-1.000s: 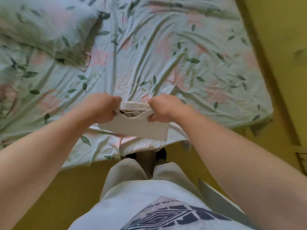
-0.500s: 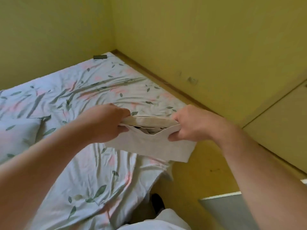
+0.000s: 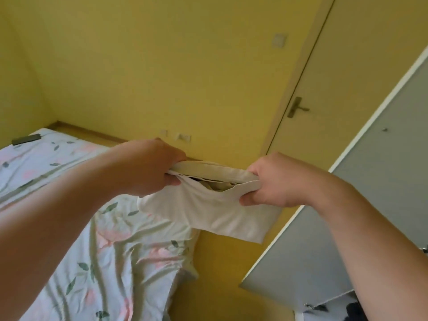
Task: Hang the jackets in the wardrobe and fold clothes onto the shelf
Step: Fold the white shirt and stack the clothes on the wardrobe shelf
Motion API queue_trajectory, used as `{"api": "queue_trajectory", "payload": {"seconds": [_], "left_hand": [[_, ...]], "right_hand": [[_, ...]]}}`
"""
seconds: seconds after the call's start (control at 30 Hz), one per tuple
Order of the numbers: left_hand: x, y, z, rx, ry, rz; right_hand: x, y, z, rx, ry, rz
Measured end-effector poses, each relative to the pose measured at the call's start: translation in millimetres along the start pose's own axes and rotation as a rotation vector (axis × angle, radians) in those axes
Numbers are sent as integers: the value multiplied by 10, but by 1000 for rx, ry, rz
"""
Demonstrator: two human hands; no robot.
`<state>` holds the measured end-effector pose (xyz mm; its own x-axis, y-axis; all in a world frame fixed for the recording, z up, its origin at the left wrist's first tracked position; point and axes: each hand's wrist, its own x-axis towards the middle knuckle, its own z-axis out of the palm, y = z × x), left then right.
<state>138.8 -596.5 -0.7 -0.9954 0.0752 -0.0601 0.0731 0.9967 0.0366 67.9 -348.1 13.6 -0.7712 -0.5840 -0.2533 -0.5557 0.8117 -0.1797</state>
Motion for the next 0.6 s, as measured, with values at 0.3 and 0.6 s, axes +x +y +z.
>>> {"api": "queue_trajectory", "payload": {"seconds": [0.3, 0.6], "left_hand": [[603, 889, -349, 37, 45, 186], [1034, 1882, -621, 52, 49, 440]], "right_hand": [[-614, 899, -309, 5, 117, 146], [-1386, 1657, -482, 14, 180, 228]]}}
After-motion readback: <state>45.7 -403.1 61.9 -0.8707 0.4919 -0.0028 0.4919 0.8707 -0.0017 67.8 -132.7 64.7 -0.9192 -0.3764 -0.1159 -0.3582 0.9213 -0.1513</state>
